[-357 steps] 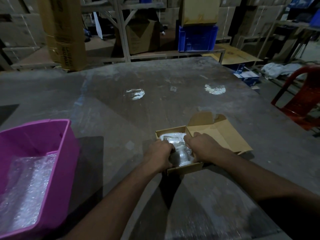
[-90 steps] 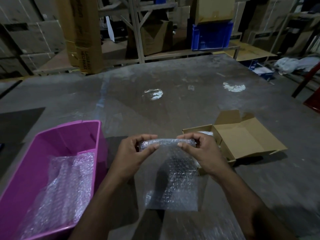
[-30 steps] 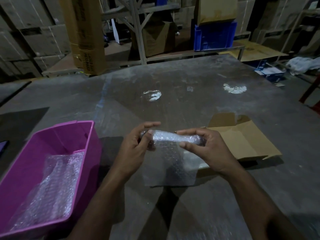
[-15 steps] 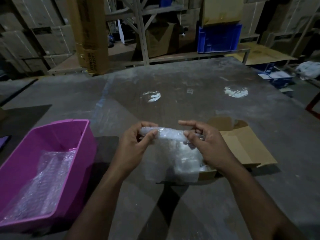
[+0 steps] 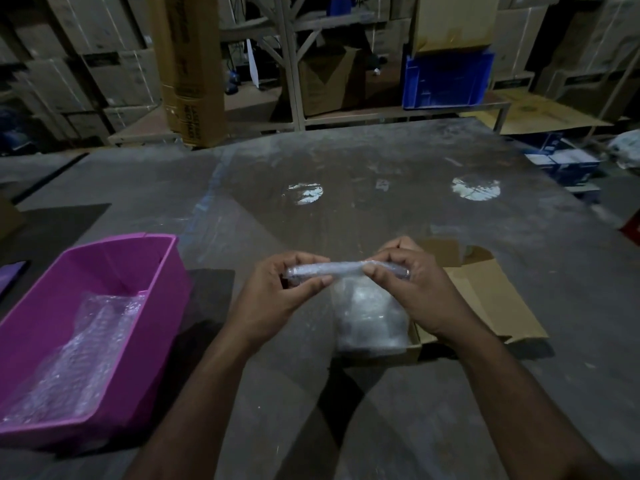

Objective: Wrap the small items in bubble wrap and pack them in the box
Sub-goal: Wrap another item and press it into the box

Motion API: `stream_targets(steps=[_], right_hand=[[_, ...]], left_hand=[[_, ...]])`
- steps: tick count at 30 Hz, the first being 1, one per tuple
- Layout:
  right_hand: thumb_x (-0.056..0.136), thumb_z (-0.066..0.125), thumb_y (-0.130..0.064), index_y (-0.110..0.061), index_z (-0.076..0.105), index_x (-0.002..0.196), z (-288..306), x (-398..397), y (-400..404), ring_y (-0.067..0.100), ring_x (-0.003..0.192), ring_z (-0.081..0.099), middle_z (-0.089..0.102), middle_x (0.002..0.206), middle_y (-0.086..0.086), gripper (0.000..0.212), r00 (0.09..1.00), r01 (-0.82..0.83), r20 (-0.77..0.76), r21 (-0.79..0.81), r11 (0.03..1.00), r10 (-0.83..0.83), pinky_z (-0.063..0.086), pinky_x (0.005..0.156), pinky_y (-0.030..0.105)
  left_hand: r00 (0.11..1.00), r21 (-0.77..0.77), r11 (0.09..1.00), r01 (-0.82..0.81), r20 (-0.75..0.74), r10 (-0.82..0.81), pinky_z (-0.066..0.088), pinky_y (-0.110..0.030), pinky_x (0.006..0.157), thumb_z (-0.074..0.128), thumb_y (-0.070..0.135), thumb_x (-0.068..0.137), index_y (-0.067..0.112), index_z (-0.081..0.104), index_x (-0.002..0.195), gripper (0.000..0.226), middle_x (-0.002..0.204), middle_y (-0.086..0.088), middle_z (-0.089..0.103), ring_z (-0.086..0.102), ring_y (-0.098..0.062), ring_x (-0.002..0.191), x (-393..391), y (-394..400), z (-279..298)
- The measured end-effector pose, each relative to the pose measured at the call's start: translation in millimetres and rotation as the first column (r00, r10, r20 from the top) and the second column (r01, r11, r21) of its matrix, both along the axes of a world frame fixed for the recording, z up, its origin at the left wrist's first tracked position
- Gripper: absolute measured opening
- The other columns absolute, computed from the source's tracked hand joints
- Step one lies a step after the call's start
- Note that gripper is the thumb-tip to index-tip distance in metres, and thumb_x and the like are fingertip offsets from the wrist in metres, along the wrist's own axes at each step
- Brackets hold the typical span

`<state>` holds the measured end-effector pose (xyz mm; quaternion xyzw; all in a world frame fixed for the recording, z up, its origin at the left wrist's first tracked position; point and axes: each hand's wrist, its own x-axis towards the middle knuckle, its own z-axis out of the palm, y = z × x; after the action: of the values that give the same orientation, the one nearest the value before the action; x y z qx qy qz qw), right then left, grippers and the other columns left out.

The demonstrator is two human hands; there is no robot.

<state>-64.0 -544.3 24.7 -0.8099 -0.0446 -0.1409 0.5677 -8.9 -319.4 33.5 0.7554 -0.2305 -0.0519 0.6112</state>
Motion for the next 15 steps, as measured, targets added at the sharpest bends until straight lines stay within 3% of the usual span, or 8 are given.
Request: stream_targets(steps=[2, 4, 7, 10, 12, 15], right_hand=[[0.095, 0.065, -0.031, -0.023, 0.076, 0.098, 0, 0, -3, 0.004, 0.079, 0.061, 0.064, 0.091, -0.007, 0.013, 0.999, -0.028, -0.022, 0.022, 0.999, 0.028, 0.046, 0.071, 0.020], [0.100, 0.062, -0.023, -0.030, 0.073, 0.111, -1, 0, -4, 0.006, 0.083, 0.064, 0.071, 0.100, -0.006, 0.018, 0.998, -0.054, -0.040, 0.092, 0.994, 0.057, 0.050, 0.072, 0.022], [0.101, 0.059, -0.023, -0.035, 0.072, 0.117, 0, -2, -6, 0.016, 0.081, 0.066, 0.073, 0.108, -0.011, 0.024, 0.998, -0.061, -0.023, 0.117, 0.991, 0.064, 0.058, 0.073, 0.035], [0.089, 0.073, -0.032, -0.035, 0.075, 0.114, 0, -3, -7, 0.009, 0.104, 0.069, 0.069, 0.116, -0.009, 0.025, 0.990, -0.129, -0.043, 0.160, 0.979, 0.137, 0.059, 0.087, 0.037], [0.080, 0.081, -0.028, -0.034, 0.076, 0.112, -1, -3, -9, 0.013, 0.106, 0.069, 0.067, 0.113, -0.003, 0.033, 0.987, -0.143, -0.045, 0.157, 0.977, 0.152, 0.059, 0.090, 0.035], [0.084, 0.080, -0.021, -0.032, 0.078, 0.104, -2, 0, -11, 0.012, 0.100, 0.067, 0.064, 0.105, 0.001, 0.023, 0.998, -0.068, -0.001, 0.093, 0.993, 0.069, 0.056, 0.084, 0.028]], left_hand=[[0.994, 0.036, 0.997, -0.072, 0.087, 0.069, 0.049, -0.021, 0.073, 0.079, 0.034, 0.081, 0.022, 0.077, 0.091, 0.016, 0.096, 0.007, 0.066, 0.064, -0.005, 0.084, 1, -2, -1], [0.993, 0.031, 0.995, -0.095, 0.075, 0.092, 0.052, -0.027, 0.077, 0.074, 0.039, 0.084, 0.020, 0.074, 0.093, 0.021, 0.098, 0.007, 0.066, 0.065, -0.008, 0.088, 3, -4, -2], [0.999, -0.025, 0.999, -0.041, 0.003, 0.041, 0.056, -0.036, 0.076, 0.068, 0.032, 0.092, 0.024, 0.068, 0.118, 0.027, 0.080, 0.000, 0.070, 0.065, -0.014, 0.076, 3, -9, -3], [0.997, -0.007, 0.997, -0.078, 0.027, 0.078, 0.061, -0.034, 0.077, 0.065, 0.026, 0.098, 0.037, 0.049, 0.142, 0.048, 0.074, -0.005, 0.071, 0.068, -0.016, 0.073, 3, -11, -4], [0.996, -0.005, 0.996, -0.083, 0.044, 0.084, 0.060, -0.030, 0.074, 0.063, 0.023, 0.100, 0.038, 0.052, 0.139, 0.044, 0.073, -0.002, 0.069, 0.066, -0.014, 0.071, 3, -13, -1], [1.000, -0.083, 0.996, -0.027, -0.006, 0.027, 0.056, -0.032, 0.069, 0.065, 0.022, 0.096, 0.028, 0.071, 0.116, 0.022, 0.074, 0.002, 0.065, 0.060, -0.010, 0.068, 3, -16, 3]])
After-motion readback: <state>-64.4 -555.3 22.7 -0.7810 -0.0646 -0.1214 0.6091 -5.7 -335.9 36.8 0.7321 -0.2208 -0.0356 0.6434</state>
